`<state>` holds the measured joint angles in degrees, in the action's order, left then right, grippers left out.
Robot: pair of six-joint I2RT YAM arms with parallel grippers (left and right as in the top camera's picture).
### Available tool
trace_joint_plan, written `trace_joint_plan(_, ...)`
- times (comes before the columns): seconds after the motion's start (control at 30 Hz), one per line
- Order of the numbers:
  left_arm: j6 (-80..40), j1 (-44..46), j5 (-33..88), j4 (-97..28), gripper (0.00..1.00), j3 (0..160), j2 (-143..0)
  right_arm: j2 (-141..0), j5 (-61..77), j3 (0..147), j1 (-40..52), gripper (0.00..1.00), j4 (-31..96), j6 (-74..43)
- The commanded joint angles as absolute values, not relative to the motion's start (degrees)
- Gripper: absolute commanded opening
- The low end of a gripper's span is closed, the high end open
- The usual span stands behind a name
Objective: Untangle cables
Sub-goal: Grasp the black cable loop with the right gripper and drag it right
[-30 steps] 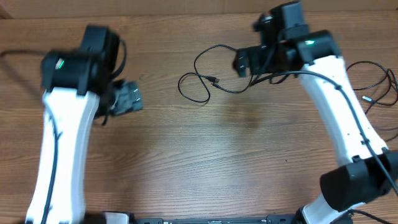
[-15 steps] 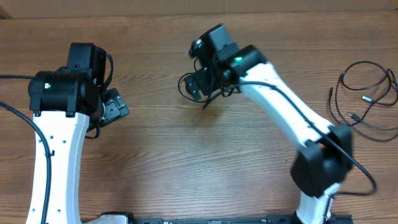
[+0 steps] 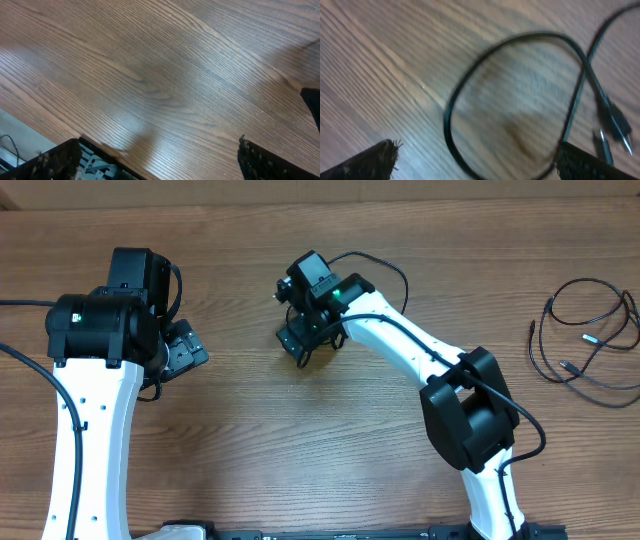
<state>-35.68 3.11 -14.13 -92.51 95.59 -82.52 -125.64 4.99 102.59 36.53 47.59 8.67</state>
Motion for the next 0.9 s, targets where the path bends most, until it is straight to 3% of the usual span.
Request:
trace_joint_plan(0.0,-35.73,3.11,-13.65,-92.33,0.99,95.22,-82.5,-128.18,4.1,102.63,36.64,0.95,46.78,8.14)
trace_joint_plan(0.07,-35.75,3.11,-13.61,-92.33,0.99,95.22,-82.5,-129.25,4.05,102.48,36.64,0.84,46.94,7.09)
trace_joint_plan(0.2,-35.75,3.11,-13.47,-92.31,1.0,95.22,-82.5,-130.21,2.44,102.37,36.47,0.41,48.64,4.97)
trace_joint_plan(0.27,-35.75,3.11,-13.45,-92.33,1.0,95.22,-82.5,-130.02,-2.26,102.52,36.07,0.07,49.84,1.41)
trace_joint_plan(0.3,-35.75,3.14,-13.45,-92.31,1.0,95.22,-82.5,-129.86,-5.28,102.74,35.83,0.04,50.7,-0.49)
trace_joint_plan(0.53,-35.75,3.11,-13.47,-92.27,0.99,95.22,-82.5,-123.7,-26.28,106.78,29.91,0.04,60.1,-9.98)
trace_joint_plan(0.87,-35.75,3.14,-12.51,-91.0,0.99,95.22,-82.5,-110.19,-32.32,111.11,8.58,0.04,70.61,-12.27)
